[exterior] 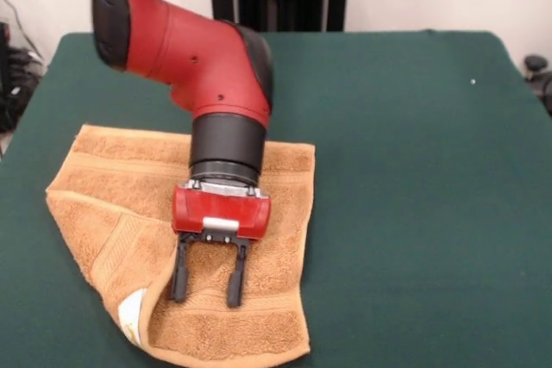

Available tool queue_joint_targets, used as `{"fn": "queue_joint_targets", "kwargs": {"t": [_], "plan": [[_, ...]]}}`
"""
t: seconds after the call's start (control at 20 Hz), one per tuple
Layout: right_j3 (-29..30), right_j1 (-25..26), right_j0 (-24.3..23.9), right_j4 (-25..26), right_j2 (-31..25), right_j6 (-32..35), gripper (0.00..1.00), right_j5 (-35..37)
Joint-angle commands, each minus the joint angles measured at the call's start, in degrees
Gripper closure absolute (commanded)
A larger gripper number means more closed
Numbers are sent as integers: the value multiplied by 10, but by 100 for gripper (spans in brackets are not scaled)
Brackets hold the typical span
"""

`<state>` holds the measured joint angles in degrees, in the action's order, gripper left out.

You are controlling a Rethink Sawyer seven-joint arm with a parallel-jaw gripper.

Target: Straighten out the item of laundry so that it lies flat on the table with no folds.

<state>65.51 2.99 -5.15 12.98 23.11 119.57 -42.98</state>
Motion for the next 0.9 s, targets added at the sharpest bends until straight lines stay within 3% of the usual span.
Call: {"fn": "queue_joint_targets", "kwargs": {"t": [0.05, 0.4, 0.7, 0.9], "plan": [[100, 53, 56, -165, 1, -6, 0, -12], [162, 16, -15, -194, -105, 178, 0, 32], [173, 0, -61, -155, -153, 189, 0, 33], [177, 3, -73, -159, -167, 175, 0, 14]]}}
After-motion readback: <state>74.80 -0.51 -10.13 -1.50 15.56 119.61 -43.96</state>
